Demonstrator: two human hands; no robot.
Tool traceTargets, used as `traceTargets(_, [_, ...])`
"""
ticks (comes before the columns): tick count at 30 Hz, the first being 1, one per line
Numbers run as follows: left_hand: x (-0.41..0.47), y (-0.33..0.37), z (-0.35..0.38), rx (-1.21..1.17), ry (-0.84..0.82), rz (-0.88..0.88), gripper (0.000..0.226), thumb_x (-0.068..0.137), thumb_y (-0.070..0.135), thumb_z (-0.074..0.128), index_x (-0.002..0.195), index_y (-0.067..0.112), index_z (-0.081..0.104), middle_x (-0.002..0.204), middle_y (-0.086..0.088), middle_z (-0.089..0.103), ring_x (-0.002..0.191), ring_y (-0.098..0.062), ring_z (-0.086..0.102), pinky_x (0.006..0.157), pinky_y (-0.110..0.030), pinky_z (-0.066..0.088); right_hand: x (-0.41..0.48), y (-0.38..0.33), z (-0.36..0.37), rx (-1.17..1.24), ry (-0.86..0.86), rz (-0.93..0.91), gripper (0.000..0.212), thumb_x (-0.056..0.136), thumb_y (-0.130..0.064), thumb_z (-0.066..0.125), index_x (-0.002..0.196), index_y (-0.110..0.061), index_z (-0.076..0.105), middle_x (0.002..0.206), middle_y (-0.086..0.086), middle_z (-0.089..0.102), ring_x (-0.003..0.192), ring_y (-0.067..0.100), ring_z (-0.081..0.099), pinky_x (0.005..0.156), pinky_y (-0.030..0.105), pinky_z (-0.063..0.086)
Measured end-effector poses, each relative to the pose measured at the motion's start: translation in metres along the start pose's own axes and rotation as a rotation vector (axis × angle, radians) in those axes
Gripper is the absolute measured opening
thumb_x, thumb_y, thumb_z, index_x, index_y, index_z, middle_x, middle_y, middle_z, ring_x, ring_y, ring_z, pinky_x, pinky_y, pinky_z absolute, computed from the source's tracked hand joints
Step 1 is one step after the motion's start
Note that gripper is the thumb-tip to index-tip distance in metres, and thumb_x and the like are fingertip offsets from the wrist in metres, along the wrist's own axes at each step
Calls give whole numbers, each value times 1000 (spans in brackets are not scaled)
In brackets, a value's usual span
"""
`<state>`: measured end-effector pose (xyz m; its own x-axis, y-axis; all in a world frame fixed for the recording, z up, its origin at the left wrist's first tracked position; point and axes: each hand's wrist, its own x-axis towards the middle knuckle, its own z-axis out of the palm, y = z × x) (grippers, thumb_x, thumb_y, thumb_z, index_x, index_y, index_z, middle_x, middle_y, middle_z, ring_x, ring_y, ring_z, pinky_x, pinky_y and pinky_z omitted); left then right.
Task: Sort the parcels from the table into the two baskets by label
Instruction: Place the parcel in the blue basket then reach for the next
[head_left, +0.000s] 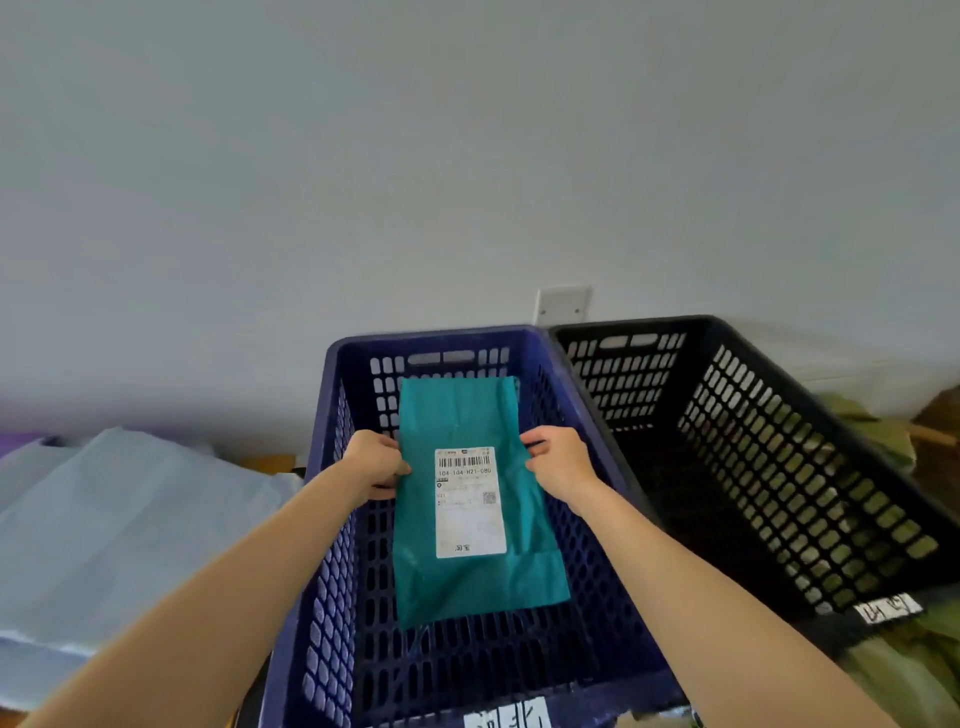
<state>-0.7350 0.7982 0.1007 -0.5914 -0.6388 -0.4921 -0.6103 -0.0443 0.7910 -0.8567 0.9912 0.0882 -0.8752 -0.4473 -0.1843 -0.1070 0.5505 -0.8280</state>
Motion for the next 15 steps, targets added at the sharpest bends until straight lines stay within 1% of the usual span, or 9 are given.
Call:
traceTargets(2, [19,-4,7,19,6,-34,22,88,-10,60,104,5,57,113,-18,63,92,-30,60,71,-39,51,15,7,9,-76,-23,1,32,86,6,58,110,-12,69,103,7,71,96,23,66,86,37,55])
traceTargets(3, [29,-8,11,28,1,-55,20,88,-10,59,97,7,54,113,-18,62,93,-31,60,74,-40,51,22,10,13,-115,-35,10,33,86,6,57,112,-11,68,104,8,70,96,22,64,84,35,54])
traceTargets(4, [38,-12,15,32,-4,-78,21,88,-11,57,95,8,51,112,-18,61,92,-31,59,75,-40,50,28,14,18,-142,-43,20,33,86,6,57,113,-10,68,105,8,71,95,23,64,83,34,54])
traceTargets(6, [55,-20,22,34,-5,-129,23,89,-11,56,99,7,47,109,-17,59,91,-31,58,75,-39,50,39,22,28,-175,-51,43,32,86,6,57,112,-10,68,104,9,71,95,25,64,81,35,55])
traceTargets(9, [81,-33,29,41,8,-187,29,86,-11,59,105,7,49,115,-19,58,99,-34,61,75,-41,54,55,31,42,-209,-58,95,34,86,7,54,110,-10,67,104,9,70,97,27,64,82,36,54])
traceTargets(10, [89,-37,32,40,4,-202,29,86,-11,59,107,8,49,116,-19,57,98,-34,60,75,-41,53,60,34,47,-224,-58,113,34,85,8,53,110,-11,67,105,9,69,98,28,63,81,35,53])
traceTargets(12, [103,-44,39,33,-9,-220,25,87,-7,59,105,7,49,109,-18,57,91,-32,58,73,-39,51,69,41,55,-251,-44,148,34,86,6,54,113,-11,65,111,10,68,100,29,62,81,34,51])
traceTargets(14, [114,-50,47,39,-3,-232,15,86,-2,64,89,8,52,99,-17,59,85,-31,58,70,-38,53,76,47,62,-293,-27,178,34,88,2,57,118,-13,63,117,10,66,104,29,62,83,33,51])
traceTargets(15, [118,-53,51,48,8,-237,18,85,1,66,80,10,51,94,-16,60,83,-30,59,70,-39,54,79,50,65,-322,-23,183,35,89,0,57,120,-14,62,118,10,65,105,30,62,84,34,52])
